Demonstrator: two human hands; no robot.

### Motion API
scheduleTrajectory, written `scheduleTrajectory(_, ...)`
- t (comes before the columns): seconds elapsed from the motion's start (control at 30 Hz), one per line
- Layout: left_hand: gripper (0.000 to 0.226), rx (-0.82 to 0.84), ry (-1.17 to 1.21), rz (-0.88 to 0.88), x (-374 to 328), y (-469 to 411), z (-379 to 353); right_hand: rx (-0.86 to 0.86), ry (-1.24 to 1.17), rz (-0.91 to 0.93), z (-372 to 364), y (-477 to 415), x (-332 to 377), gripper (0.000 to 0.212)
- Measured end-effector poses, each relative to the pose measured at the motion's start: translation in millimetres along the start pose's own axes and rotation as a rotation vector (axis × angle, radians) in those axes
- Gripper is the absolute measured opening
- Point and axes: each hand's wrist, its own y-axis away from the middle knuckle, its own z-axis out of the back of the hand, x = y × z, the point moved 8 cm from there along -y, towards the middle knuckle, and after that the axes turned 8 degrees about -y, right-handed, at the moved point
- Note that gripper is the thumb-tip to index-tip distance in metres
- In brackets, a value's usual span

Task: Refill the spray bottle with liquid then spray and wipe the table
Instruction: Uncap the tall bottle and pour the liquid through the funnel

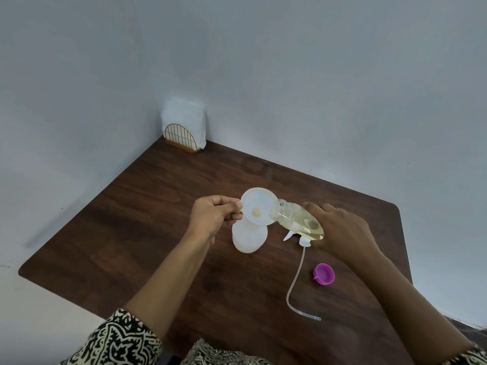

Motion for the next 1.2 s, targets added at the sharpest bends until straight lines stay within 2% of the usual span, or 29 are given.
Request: scheduleTrajectory(1.2, 0.002, -0.011, -0.012, -0.003, -0.6, 0.4, 1.3, 0.014, 0.021, 0.026, 3.0, -1.1, 2.6, 0.072)
